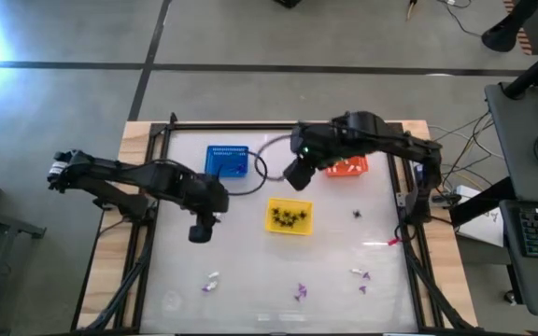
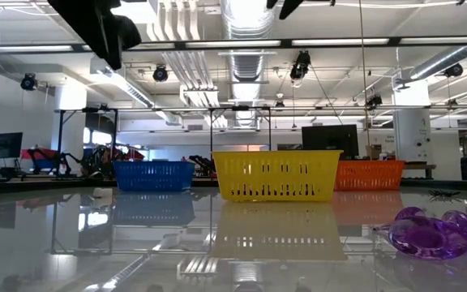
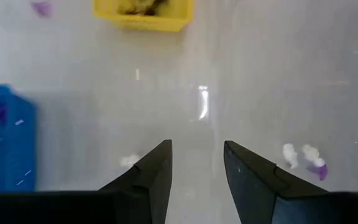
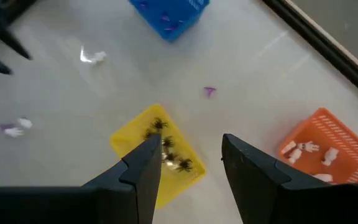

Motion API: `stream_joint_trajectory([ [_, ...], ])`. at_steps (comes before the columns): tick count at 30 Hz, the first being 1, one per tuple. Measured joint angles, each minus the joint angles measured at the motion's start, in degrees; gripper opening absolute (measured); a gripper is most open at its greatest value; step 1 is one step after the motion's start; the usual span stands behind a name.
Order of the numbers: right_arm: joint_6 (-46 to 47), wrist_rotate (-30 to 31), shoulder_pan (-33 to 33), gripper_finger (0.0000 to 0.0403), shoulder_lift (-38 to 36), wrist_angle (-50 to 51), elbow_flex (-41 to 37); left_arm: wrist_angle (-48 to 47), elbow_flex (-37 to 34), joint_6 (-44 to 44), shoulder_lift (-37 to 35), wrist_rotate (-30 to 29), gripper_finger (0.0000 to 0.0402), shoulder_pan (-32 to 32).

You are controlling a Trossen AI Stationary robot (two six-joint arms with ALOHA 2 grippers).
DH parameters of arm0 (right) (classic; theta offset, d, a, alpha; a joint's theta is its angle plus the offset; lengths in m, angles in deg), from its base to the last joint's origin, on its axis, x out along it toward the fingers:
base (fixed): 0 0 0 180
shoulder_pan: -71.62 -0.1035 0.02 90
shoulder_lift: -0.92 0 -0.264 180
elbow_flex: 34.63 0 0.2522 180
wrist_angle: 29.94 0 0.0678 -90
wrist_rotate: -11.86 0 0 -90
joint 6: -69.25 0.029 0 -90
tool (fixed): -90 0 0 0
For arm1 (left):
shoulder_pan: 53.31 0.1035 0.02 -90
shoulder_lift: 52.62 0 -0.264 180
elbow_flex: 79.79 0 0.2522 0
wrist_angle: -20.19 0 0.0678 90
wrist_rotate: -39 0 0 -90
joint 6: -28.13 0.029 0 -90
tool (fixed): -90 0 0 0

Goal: Sort Halloween decoration
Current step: Put the purple witch hat toy into the blue bin

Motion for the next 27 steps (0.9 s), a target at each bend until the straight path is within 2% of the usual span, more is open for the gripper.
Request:
stream_joint_trajectory([
  [6, 3.6, 0.2, -5.7, 0.016, 0.2, 0.0, 0.0, 9.0, -3.6, -3.1, 0.1, 3.9, 0.0128, -3.1],
  [16, 8.6, 5.2, -11.1, 0.016, 0.3, 0.1, 0.0, 24.1, -2.6, -2.9, 6.4, 4.2, 0.0128, -7.4],
  [27, 9.5, 5.1, -11.7, 0.016, 0.2, 0.1, 0.0, 27.8, 3.7, 2.1, 17.5, 4.1, 0.0128, -10.1],
])
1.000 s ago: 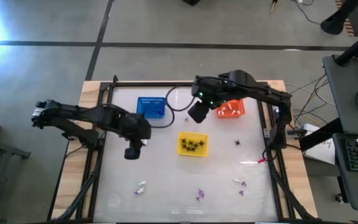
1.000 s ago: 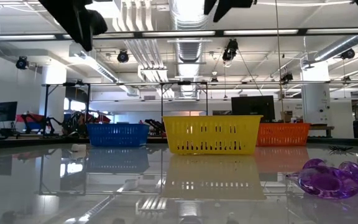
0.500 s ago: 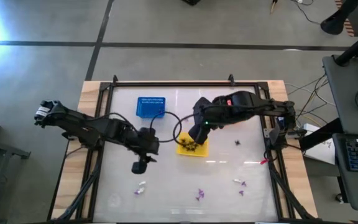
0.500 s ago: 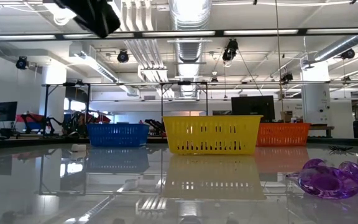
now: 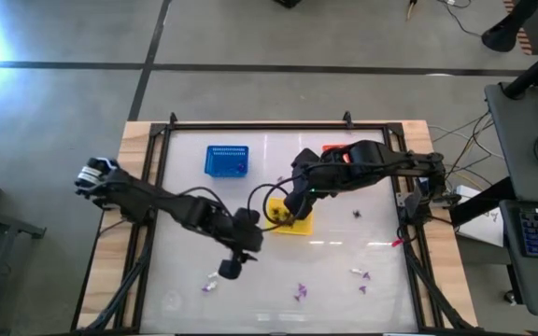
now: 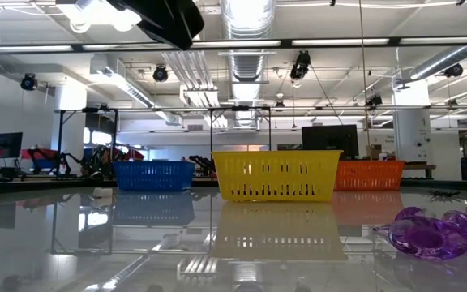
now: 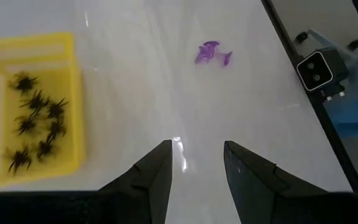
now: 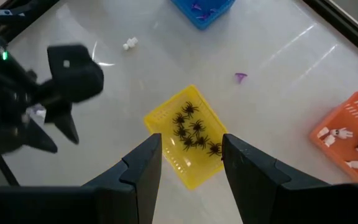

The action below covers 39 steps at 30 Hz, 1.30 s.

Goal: Sort Halloween decoration
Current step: Put the purple witch hat toy into the blue bin

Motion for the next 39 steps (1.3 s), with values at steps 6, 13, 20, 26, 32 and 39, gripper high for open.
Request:
stream_joint_trajectory([
  [6, 0.1, 0.0, 0.0, 0.016, 0.0, -0.1, 0.0, 1.0, 3.8, 2.4, 5.9, 0.0, 0.0128, -2.2],
  [13, 0.1, 2.0, 0.5, 0.016, -0.5, -0.1, 0.0, 3.7, 6.5, 5.1, 12.3, 1.3, 0.0128, -3.5],
  [20, 0.8, 7.4, 2.7, 0.016, -2.0, -0.1, 0.0, 4.5, 8.5, 6.9, 16.2, 3.6, 0.0128, -3.6],
  [26, 0.7, 8.1, 4.4, 0.016, -2.2, -0.1, 0.0, 7.5, 9.3, 7.6, 18.1, 4.9, 0.0128, -3.6],
  [32, 0.9, 8.3, 5.7, 0.016, -2.2, -0.1, 0.0, 15.1, 9.9, 8.4, 22.1, 7.5, 0.0128, -3.6],
  [39, 0.9, 8.2, 5.7, 0.016, -2.1, -0.1, 0.0, 15.0, 15.9, 8.7, 28.1, 10.7, 0.0128, -3.5],
])
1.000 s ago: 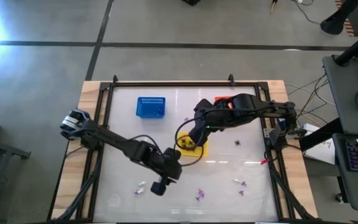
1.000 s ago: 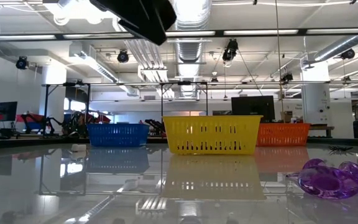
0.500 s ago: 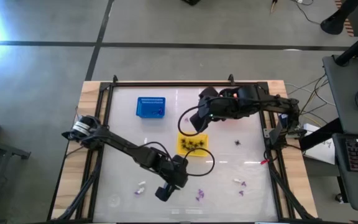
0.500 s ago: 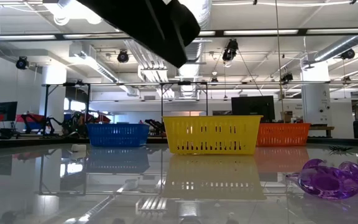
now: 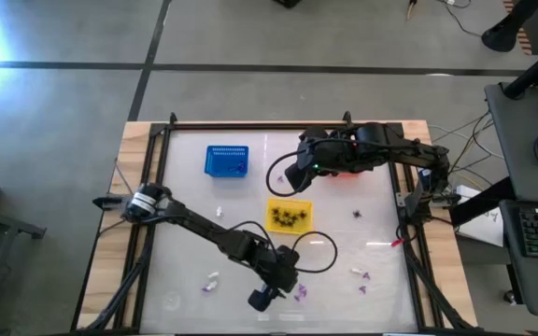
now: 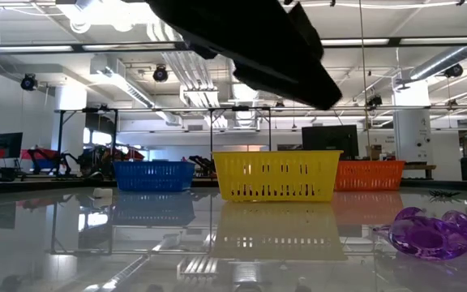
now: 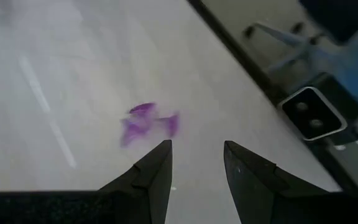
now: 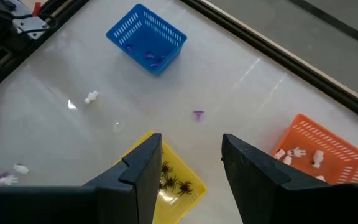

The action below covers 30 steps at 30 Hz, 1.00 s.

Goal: Sort Halloween decoration
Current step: Put the purple witch hat toy into the blue bin

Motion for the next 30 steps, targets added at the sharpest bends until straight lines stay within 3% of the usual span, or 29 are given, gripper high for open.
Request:
stream_joint_trajectory([
  [6, 0.0, -0.1, -0.2, 0.016, 0.0, 0.0, 0.0, -1.1, 3.6, -1.2, 5.6, 7.7, 0.0128, -0.1],
  [17, -0.1, -0.1, -0.4, 0.016, 0.0, 0.0, 0.0, 0.9, 5.0, 2.3, 6.4, 3.6, 0.0128, 0.2],
  [30, -0.2, -0.1, -0.5, 0.016, 0.1, 0.0, 0.0, 0.9, 9.2, 1.6, 13.5, 3.0, 0.0128, 0.3],
])
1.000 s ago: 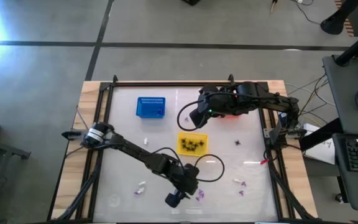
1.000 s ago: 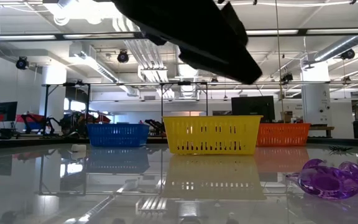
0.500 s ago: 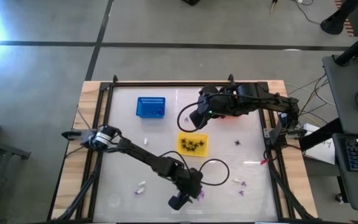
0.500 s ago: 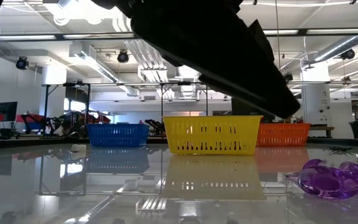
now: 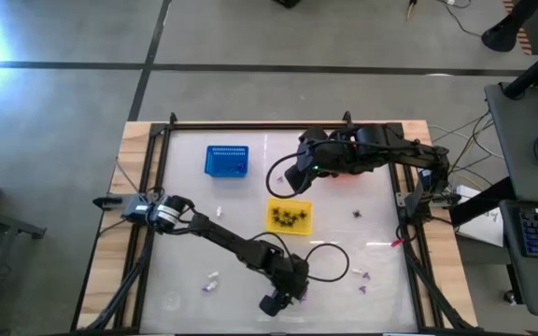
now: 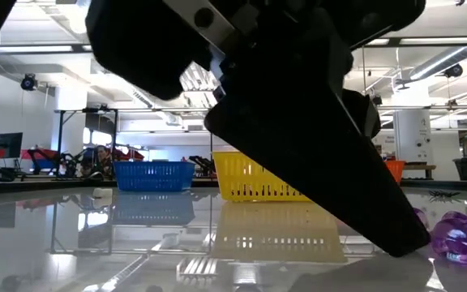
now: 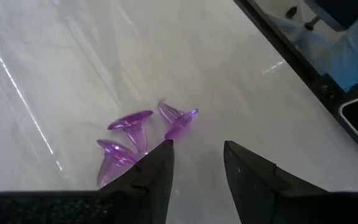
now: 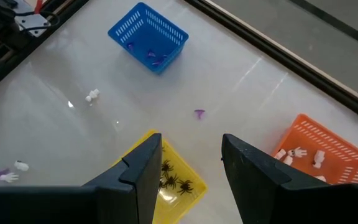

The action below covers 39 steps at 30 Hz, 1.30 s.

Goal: Sort Halloween decoration
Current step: Put the purple witch hat toy into the blue bin

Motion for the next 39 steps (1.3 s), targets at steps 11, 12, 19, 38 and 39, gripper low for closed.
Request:
stream_joint_trajectory([
  [11, -0.8, 0.0, 0.0, 0.016, 0.0, 0.0, 0.0, -0.6, 0.6, 0.2, 0.0, -3.6, 0.0128, 0.6],
  [12, -0.8, 0.0, 0.0, 0.016, 0.0, 0.0, 0.0, -0.6, 0.6, 0.3, 0.0, -3.6, 0.0128, 0.6],
  [19, -1.6, 0.0, 0.0, 0.016, 0.0, 0.0, 0.0, -0.7, 2.8, 3.0, 0.3, -4.4, 0.0128, 0.6],
  [38, -1.5, 0.0, 0.0, 0.016, 0.0, 0.0, 0.0, -0.5, 3.1, 3.7, 1.5, -3.4, 0.0098, 0.4],
  [39, -1.5, 0.0, 0.0, 0.016, 0.0, 0.0, 0.0, -0.3, 3.2, 3.6, 1.9, -3.2, 0.0098, 0.4],
])
